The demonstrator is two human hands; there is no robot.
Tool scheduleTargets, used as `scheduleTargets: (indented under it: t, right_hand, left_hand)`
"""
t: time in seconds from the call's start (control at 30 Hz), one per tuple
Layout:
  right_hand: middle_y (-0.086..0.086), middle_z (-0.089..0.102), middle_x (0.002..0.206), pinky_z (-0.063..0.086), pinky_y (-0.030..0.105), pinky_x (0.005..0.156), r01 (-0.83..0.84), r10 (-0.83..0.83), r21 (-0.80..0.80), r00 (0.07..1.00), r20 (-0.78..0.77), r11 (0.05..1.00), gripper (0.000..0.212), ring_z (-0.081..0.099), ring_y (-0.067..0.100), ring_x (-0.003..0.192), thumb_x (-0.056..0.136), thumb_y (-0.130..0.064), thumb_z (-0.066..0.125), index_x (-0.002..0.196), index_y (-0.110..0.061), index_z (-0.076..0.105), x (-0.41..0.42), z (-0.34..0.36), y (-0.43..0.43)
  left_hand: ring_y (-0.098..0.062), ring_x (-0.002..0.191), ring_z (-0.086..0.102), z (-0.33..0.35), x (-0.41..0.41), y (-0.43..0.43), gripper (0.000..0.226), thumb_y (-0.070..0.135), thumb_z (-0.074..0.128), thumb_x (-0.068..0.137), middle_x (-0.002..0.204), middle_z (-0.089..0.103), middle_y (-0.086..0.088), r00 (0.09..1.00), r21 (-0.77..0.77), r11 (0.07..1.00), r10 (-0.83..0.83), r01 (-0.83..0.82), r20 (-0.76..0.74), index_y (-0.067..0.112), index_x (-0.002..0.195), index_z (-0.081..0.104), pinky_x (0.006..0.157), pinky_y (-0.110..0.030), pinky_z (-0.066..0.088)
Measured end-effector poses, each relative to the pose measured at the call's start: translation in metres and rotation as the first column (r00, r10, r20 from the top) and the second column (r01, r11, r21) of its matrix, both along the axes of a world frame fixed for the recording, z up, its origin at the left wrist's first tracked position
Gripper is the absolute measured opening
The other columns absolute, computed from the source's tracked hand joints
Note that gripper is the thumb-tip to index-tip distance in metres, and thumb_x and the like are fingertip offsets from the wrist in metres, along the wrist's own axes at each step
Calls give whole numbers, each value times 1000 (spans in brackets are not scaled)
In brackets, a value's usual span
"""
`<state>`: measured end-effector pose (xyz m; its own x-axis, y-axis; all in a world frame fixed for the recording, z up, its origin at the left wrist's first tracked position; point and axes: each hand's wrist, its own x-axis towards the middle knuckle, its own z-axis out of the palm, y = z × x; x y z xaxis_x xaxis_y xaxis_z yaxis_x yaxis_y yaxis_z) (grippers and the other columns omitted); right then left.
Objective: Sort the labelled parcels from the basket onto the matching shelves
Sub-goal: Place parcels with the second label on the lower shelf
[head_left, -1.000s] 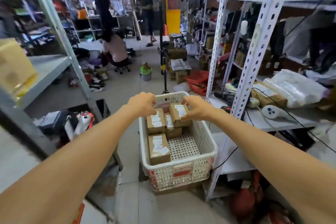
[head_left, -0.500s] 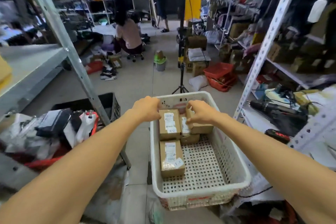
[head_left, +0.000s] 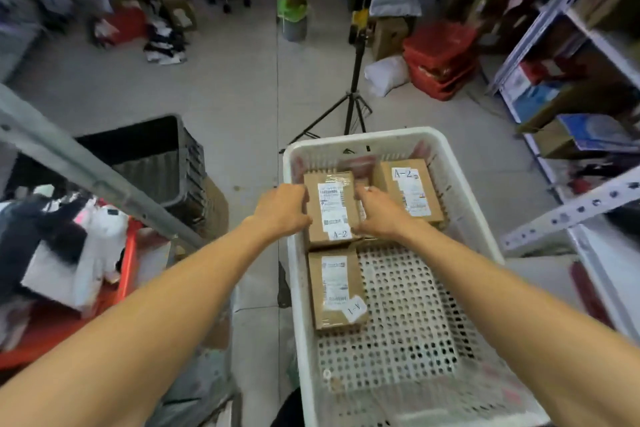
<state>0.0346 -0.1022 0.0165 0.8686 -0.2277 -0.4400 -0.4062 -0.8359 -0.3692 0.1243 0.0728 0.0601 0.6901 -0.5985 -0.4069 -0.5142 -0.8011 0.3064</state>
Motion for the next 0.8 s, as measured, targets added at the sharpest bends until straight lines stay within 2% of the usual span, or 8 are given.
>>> scheduleTargets:
  t: [0.17, 0.3, 0.43, 0.53, 0.6, 0.67, 0.8]
  right_hand:
    - [17, 43, 137, 41, 40, 102, 124, -121, 46, 991, -48, 991, 90, 43, 33, 126, 76, -36, 77, 146, -8, 28, 12, -68, -22]
    - [17, 41, 139, 39, 43, 105, 202, -196, 113, 979, -60, 973, 97, 41, 33, 129, 75, -34, 79, 149, -9, 20, 24, -111, -32]
    - [15, 42, 138, 41, 46, 103, 266, -260, 134, 964, -61, 955, 93, 43, 33, 127, 75, -34, 79, 144, -5, 24, 46, -149, -37]
    - [18, 39, 139, 41, 45, 102, 313, -303, 162, 950, -80, 936, 89, 42, 35, 127, 78, -30, 78, 143, -3, 23, 58, -176, -38]
    - [21, 38, 140, 38, 43, 104, 341, -324, 192, 939, -115, 920, 93, 40, 35, 129, 77, -26, 79, 144, -1, 20, 62, -192, -39]
    - [17, 43, 138, 39, 40, 105, 448, -420, 264, 894, -160, 854, 92, 43, 32, 128, 71, -16, 84, 142, -3, 27, 67, -204, -43]
    - [6, 57, 129, 43, 31, 98, 579, -530, 412, 814, -237, 703, 89, 53, 23, 121, 66, -2, 83, 140, -11, 33, 70, -219, -52]
  left_hand:
    - [-28, 113, 56, -70, 19, -31, 55, 21, 70, 80, 129, 54, -11, 991, -17, 998, 56, -59, -123, 9, 130, 49, 91, -41, 50]
    - [-31, 120, 49, -118, 33, -53, 67, 21, 71, 79, 135, 46, -15, 971, -1, 991, 134, -137, -200, 6, 136, 39, 97, -38, 45]
    - [-31, 126, 41, -158, 48, -71, 75, 18, 70, 82, 139, 35, -19, 942, 12, 977, 209, -214, -264, 1, 141, 25, 98, -33, 39]
    - [-34, 131, 36, -188, 59, -81, 87, 17, 72, 81, 144, 30, -23, 910, 40, 953, 299, -300, -287, -4, 143, 16, 103, -34, 36]
    - [-36, 136, 31, -206, 62, -87, 103, 15, 72, 80, 151, 20, -25, 850, 66, 921, 380, -384, -365, -6, 148, -2, 108, -35, 33]
    - [-34, 139, 29, -223, 61, -92, 111, 15, 71, 81, 156, 14, -23, 767, 76, 867, 473, -492, -434, -5, 146, -16, 109, -33, 31]
    - [-33, 133, 36, -245, 48, -95, 112, 19, 74, 70, 150, 27, -17, 613, 57, 728, 614, -683, -497, 9, 148, -6, 109, -38, 35]
